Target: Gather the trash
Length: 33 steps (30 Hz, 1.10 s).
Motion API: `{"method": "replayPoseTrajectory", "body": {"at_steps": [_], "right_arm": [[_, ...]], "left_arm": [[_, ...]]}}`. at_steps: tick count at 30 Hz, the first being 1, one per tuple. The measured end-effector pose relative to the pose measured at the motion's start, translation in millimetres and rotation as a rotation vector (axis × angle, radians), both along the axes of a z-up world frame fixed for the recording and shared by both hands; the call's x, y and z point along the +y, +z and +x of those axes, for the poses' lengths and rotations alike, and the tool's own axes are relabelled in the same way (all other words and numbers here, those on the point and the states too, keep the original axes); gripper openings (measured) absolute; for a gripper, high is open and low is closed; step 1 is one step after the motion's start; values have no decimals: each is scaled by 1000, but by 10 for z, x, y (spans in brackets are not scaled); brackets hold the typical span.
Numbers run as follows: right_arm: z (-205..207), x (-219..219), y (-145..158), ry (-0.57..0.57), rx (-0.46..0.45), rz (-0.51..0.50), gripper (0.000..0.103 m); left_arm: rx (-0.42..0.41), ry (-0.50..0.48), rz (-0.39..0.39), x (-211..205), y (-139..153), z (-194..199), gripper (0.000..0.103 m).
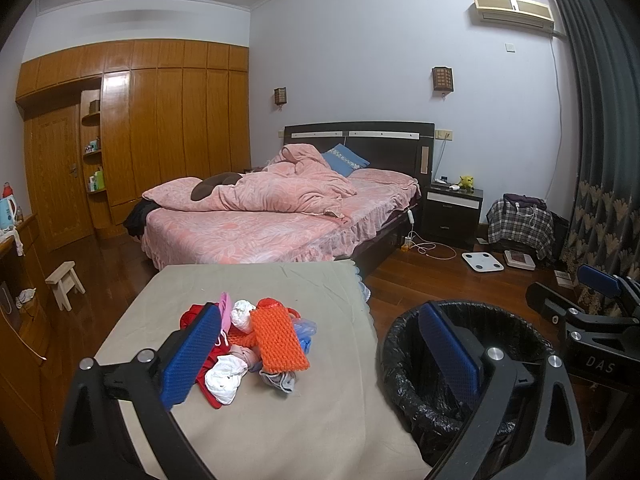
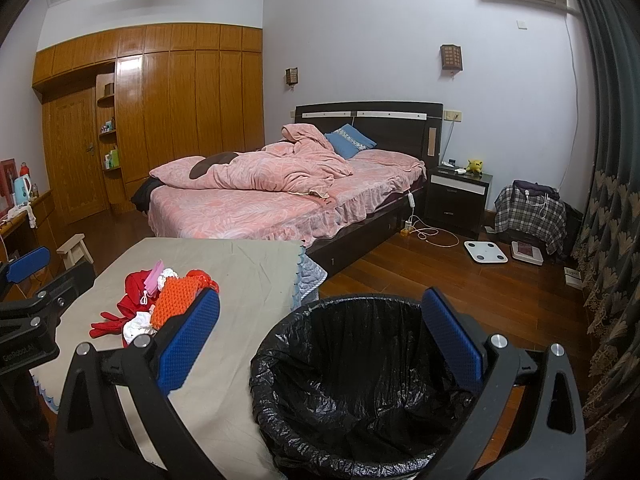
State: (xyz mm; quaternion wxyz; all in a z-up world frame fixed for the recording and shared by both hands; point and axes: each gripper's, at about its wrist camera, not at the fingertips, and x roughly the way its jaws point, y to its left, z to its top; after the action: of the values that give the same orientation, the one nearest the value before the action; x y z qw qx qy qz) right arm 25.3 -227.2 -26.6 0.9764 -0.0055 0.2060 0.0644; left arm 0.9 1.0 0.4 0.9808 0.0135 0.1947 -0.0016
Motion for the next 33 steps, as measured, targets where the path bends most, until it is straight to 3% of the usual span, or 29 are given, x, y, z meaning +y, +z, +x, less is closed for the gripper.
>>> {"method": "replayPoseTrajectory", "body": {"at_steps": [33], "right_arm": [[139,210,-150,23,22,-1,98]], "left_arm": [[13,25,-18,164,-70,44,97]]}}
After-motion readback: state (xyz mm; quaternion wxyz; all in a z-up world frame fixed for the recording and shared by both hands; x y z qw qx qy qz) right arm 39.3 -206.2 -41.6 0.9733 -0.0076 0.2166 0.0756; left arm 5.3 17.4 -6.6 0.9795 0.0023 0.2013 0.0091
